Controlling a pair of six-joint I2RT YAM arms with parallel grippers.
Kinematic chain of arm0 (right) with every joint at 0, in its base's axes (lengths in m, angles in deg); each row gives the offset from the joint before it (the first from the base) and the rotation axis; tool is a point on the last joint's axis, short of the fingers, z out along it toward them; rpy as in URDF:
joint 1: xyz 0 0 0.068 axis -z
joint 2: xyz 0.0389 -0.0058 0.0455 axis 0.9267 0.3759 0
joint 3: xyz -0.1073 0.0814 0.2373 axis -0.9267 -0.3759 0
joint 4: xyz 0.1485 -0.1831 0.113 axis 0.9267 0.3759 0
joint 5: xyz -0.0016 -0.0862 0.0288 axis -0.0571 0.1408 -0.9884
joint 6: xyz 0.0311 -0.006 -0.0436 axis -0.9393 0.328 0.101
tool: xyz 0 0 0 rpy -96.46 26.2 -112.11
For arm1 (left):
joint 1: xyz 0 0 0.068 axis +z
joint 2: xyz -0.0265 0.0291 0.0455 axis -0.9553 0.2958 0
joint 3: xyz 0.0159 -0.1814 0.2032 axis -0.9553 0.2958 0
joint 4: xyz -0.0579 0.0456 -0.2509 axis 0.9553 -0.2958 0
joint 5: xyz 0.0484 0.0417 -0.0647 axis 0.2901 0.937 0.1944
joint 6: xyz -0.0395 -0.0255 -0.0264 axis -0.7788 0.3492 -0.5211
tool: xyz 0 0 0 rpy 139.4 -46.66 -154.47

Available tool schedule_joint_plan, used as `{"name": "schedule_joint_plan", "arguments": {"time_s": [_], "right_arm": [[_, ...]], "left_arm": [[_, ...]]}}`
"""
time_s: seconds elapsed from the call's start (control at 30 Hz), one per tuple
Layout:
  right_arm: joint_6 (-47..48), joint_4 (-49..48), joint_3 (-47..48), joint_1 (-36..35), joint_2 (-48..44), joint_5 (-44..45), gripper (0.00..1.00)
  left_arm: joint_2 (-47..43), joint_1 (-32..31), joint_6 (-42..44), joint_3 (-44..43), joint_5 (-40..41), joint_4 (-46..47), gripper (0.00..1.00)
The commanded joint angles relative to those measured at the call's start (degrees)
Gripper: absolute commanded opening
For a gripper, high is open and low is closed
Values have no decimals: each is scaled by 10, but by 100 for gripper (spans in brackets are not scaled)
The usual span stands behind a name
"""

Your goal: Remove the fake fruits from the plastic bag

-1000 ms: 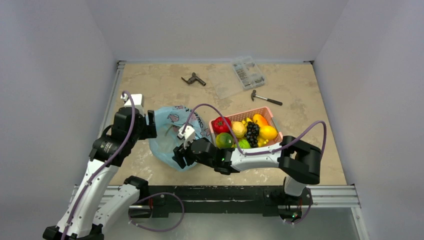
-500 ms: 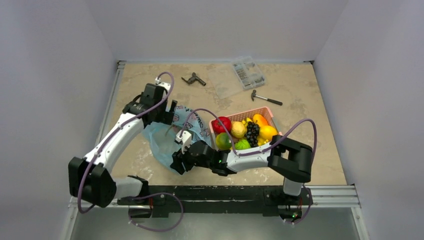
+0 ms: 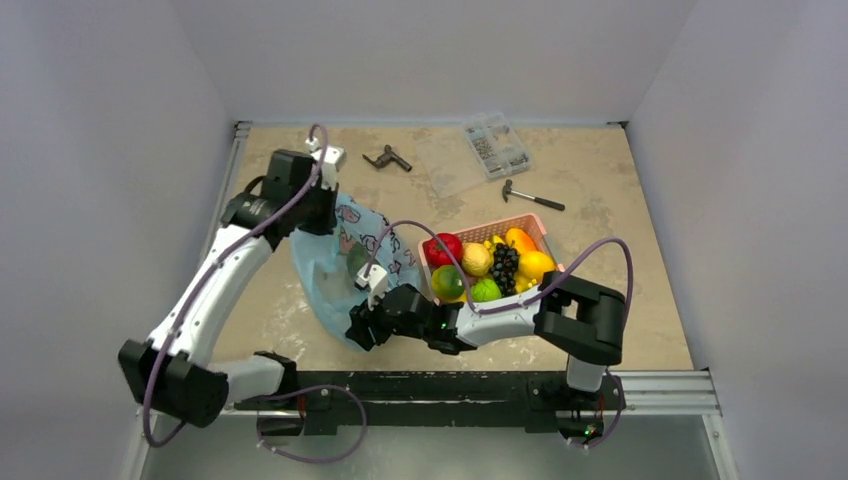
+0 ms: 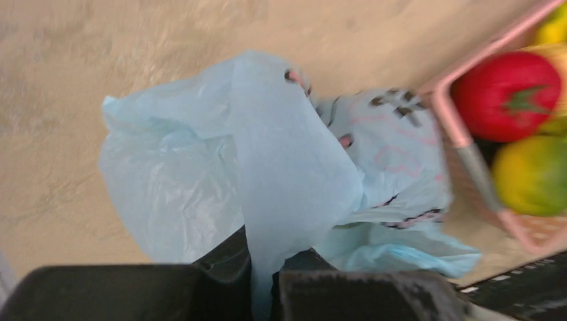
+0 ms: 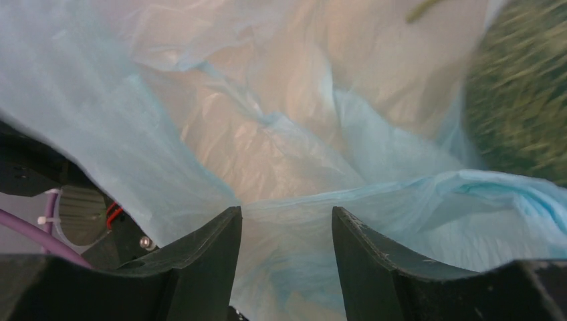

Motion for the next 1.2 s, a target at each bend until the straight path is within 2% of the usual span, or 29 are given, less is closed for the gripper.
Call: {"name": "schedule_joint_plan", "arguments": {"time_s": [0.0,0.03,0.1,0.37,0.47,0.57,0.7,0.83,1.17], "right_arm": [[-4,-35,-26,0,-39,34,52],[-1,-36,-31,0,-49,45,52],[10,-31,-33,-1,-67,63,52],[39,30,-15,0,-100,103,54],[57,54,-4,-1,-106,122,55],[108,75,15,-7,-108,142,60],[161,118,58,-10,-103,190,66],[205,136,107,-10,-83,183,72],[350,76,170,-10,-20,146,83]], "left_arm": [[-95,6,-79,-82,-216,12,0],[-105,5,-91,-84,-245,18,0],[-120,5,-101,-73,-244,15,0],[-143,5,-1,59,-73,-5,0],[-173,5,12,106,-32,30,0],[-230,6,17,158,-13,79,0],[-318,5,13,221,-21,144,0],[-364,5,15,234,-36,174,0],[-427,6,15,259,-54,214,0]]}}
